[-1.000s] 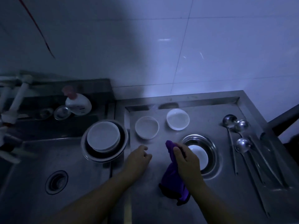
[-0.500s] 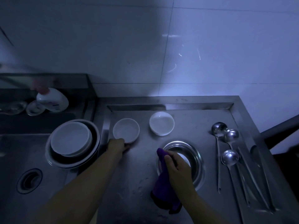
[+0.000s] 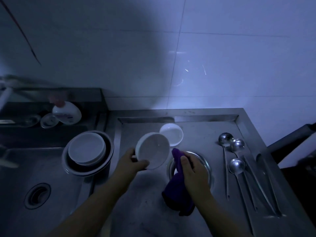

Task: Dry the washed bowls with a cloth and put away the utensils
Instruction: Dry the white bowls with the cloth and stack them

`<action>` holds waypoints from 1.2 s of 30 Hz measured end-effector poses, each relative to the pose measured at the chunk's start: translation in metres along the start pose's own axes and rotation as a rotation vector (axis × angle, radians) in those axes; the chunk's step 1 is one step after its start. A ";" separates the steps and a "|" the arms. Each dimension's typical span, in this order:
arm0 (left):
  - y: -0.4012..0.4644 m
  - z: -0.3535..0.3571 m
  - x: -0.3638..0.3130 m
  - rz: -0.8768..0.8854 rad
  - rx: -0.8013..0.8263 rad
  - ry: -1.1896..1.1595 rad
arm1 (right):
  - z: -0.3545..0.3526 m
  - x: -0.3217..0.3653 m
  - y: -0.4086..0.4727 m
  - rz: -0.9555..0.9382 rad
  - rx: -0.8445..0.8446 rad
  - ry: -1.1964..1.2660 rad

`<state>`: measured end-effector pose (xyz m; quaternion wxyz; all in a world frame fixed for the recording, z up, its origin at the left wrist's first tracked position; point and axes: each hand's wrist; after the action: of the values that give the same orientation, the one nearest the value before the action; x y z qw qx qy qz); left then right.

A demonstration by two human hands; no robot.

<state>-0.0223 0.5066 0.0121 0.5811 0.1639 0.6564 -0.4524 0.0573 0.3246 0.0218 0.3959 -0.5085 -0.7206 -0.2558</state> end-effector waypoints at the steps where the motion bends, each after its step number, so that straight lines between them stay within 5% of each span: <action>1: -0.010 -0.004 -0.010 0.104 0.019 0.147 | -0.003 0.008 -0.004 -0.014 -0.019 0.002; 10: -0.084 -0.037 -0.089 0.651 0.125 0.622 | -0.015 0.068 -0.054 -0.137 -0.281 0.053; 16: -0.118 -0.045 -0.119 0.759 0.120 0.410 | -0.024 0.135 -0.069 -0.781 -0.613 -0.151; 21: -0.149 -0.043 -0.134 0.759 0.072 0.088 | -0.023 0.160 -0.068 -1.057 -0.781 -0.692; 29: -0.170 -0.040 -0.137 0.531 0.056 -0.187 | 0.011 0.171 -0.115 -1.029 -0.484 -0.597; 36: -0.169 -0.052 -0.142 0.608 0.112 -0.005 | 0.015 0.162 -0.104 -1.273 -0.590 -0.697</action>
<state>-0.1409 0.5007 0.2054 0.6816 0.3834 0.5499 -0.2935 -0.0723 0.3856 0.1517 -0.2274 -0.1327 -0.8585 -0.4401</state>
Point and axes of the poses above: each hand's wrist, its own y-axis towards the middle knuckle, its own z-axis out of the palm, x = y × z, and after that the axes turned 12 degrees about -y, right-handed
